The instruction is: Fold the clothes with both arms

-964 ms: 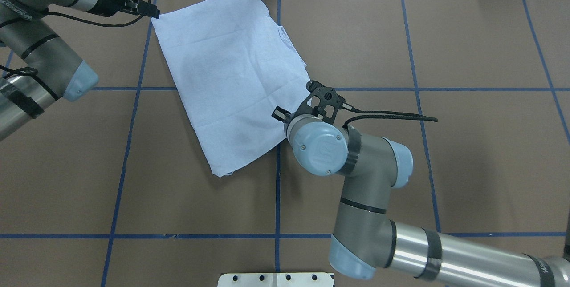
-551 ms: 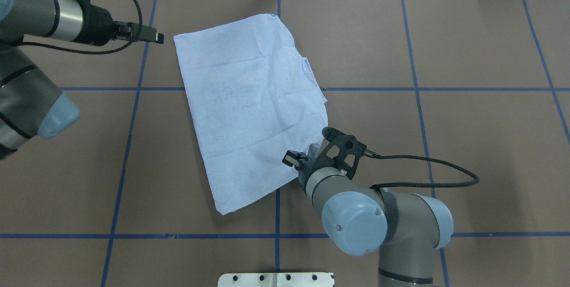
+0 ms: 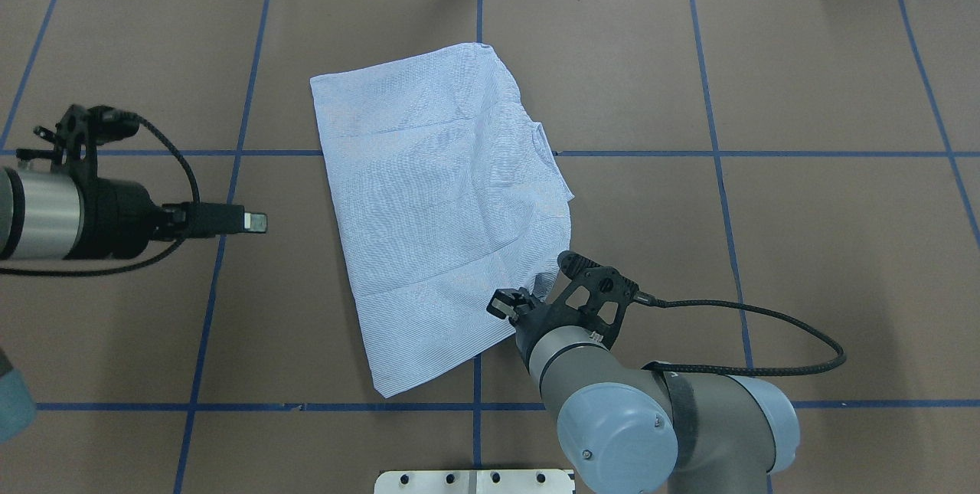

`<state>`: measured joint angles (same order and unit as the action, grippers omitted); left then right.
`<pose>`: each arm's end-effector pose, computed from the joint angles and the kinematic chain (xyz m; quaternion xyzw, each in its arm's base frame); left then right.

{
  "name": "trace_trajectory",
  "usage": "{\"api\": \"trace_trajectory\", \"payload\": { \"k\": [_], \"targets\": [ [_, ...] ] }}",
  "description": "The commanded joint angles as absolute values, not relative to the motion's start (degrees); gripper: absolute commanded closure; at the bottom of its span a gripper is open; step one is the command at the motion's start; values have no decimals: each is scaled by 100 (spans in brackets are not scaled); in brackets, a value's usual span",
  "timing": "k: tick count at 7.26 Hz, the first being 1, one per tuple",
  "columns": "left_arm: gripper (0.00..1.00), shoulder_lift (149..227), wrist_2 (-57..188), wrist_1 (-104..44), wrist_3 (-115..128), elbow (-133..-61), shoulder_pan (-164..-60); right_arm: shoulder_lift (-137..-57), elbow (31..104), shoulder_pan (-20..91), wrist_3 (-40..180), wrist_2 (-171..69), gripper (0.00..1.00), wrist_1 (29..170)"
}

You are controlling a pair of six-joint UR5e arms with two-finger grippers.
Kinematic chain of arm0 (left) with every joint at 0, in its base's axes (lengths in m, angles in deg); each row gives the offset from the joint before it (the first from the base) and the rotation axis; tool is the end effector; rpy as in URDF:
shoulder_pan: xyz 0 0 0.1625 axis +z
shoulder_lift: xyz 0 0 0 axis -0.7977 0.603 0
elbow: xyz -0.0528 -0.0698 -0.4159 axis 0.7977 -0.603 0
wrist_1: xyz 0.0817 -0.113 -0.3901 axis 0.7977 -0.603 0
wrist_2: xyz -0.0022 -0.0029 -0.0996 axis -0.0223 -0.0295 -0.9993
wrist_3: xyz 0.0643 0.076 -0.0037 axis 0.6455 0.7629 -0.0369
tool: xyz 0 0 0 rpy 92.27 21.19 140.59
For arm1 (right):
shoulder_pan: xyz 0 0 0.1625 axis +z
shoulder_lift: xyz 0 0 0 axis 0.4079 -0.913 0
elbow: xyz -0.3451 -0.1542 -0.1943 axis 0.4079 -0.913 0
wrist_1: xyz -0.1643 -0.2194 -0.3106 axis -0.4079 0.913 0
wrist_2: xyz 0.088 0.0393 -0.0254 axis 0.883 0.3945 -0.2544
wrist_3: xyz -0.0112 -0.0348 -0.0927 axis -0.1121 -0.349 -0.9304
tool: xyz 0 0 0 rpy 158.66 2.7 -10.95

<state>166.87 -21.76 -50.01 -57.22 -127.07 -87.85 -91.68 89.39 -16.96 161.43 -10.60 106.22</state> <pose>0.3078 -0.3388 0.3177 0.1237 0.6088 -0.0590 0.7814 -0.5378 -0.2462 0.2109 0.1564 -0.4797 0.2923 0.8124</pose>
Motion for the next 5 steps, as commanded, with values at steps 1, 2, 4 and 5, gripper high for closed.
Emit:
{"api": "trace_trajectory", "payload": {
  "k": [1,2,4,5],
  "targets": [
    [0,16539,-525,-4992,-7263,-12859,-7267,-9146,8937,-1774,16144,-1159,100,10631],
    [0,16687,-108,-4984,-7852,-12685,-6886,-9137,8937,-1783,16144,-1159,100,10631],
    [0,17598,414,-4966,-8595,-11783,-6628,-9146,8928,-1783,16136,-1159,100,10631],
    [0,17820,424,-4966,-8736,-11482,-6567,-9146,8928,-1783,16136,-1159,100,10631]
  ]
}}
